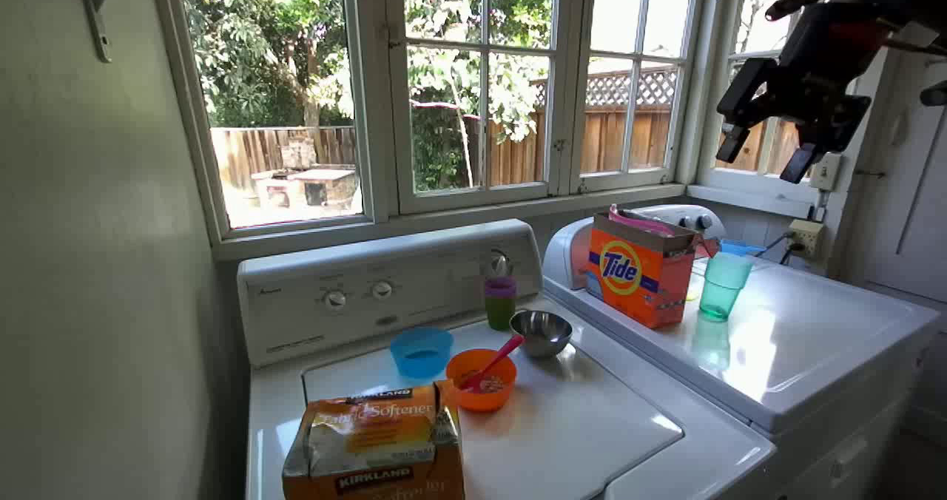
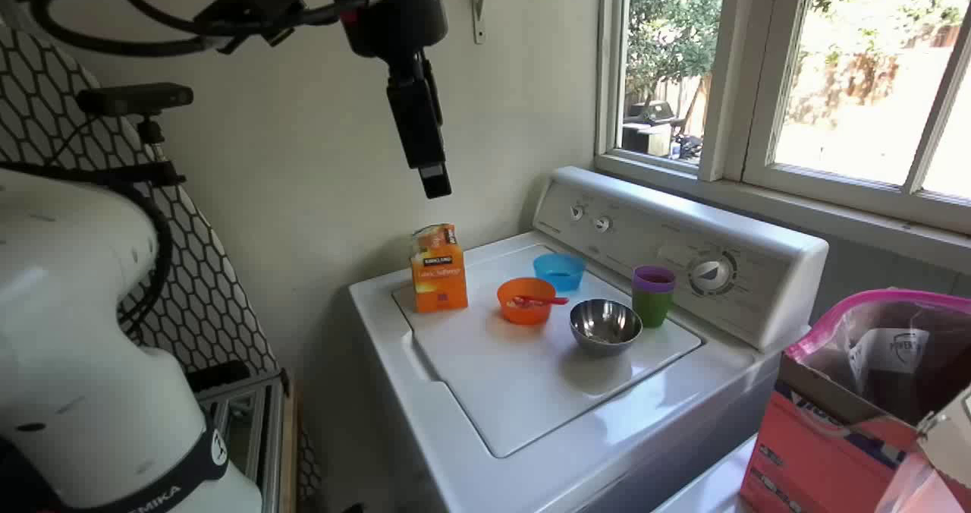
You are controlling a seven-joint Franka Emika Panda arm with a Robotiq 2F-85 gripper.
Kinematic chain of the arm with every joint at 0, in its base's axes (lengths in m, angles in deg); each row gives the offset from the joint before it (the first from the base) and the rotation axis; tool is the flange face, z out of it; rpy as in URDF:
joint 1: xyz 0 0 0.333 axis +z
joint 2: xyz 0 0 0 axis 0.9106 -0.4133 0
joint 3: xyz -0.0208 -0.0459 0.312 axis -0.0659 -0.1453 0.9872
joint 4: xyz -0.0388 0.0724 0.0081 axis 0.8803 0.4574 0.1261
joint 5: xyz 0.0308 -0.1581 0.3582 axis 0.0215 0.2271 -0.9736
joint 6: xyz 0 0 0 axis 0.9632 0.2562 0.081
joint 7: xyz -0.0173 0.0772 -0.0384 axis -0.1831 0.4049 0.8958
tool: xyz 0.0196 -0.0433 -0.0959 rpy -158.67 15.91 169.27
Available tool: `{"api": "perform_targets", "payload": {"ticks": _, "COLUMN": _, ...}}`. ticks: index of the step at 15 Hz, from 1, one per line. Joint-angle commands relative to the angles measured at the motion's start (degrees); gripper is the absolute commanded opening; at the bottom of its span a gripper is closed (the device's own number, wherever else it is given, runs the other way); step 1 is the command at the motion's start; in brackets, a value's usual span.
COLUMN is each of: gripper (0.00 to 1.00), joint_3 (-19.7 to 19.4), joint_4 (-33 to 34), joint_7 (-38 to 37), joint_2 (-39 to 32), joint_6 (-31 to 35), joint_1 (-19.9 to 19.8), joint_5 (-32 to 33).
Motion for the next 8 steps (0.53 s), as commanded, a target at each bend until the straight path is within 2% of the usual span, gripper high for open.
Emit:
{"api": "perform_targets", "payload": {"ticks": 1, "gripper": 1.00, "joint_3": 0.76, "joint_4": 0.18, "joint_7": 0.72, "joint_2": -0.23, "joint_6": -0.25, "joint_1": -1.07, "joint_5": -0.75}}
{"api": "perform_targets", "payload": {"ticks": 5, "gripper": 1.00, "joint_3": 0.76, "joint_4": 0.18, "joint_7": 0.72, "joint_2": -0.23, "joint_6": -0.25, "joint_1": -1.07, "joint_5": -0.75}}
{"api": "perform_targets", "payload": {"ticks": 8, "gripper": 1.00, "joint_3": 8.43, "joint_4": 2.21, "joint_7": -9.48, "joint_2": -4.55, "joint_6": -2.07, "joint_1": -2.28, "joint_5": 0.78}}
